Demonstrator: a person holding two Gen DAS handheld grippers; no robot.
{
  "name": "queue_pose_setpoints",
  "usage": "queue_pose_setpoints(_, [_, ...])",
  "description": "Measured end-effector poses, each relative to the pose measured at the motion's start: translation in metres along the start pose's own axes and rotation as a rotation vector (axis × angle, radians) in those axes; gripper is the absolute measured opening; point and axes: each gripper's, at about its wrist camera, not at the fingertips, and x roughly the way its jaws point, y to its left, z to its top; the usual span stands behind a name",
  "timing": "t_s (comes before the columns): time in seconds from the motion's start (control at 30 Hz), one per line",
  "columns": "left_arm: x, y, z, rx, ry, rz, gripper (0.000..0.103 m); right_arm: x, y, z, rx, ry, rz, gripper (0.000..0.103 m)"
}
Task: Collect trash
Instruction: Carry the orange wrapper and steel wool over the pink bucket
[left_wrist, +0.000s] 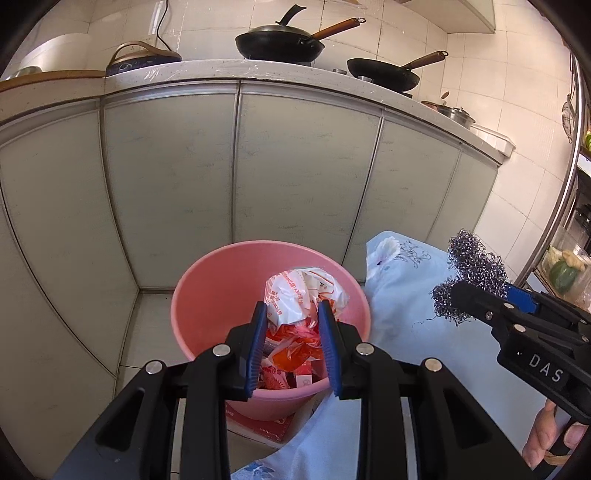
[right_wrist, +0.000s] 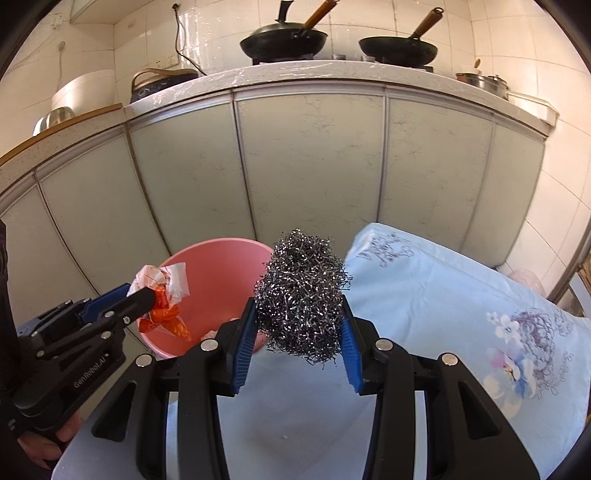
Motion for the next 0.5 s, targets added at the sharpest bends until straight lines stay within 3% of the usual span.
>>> queue_pose_setpoints(0.5, [0.033, 0.027, -0.004, -0.033, 0.042, 0.076, 0.028, 0.051, 0.037, 0.013, -0.081, 0.049, 0.079, 0.042])
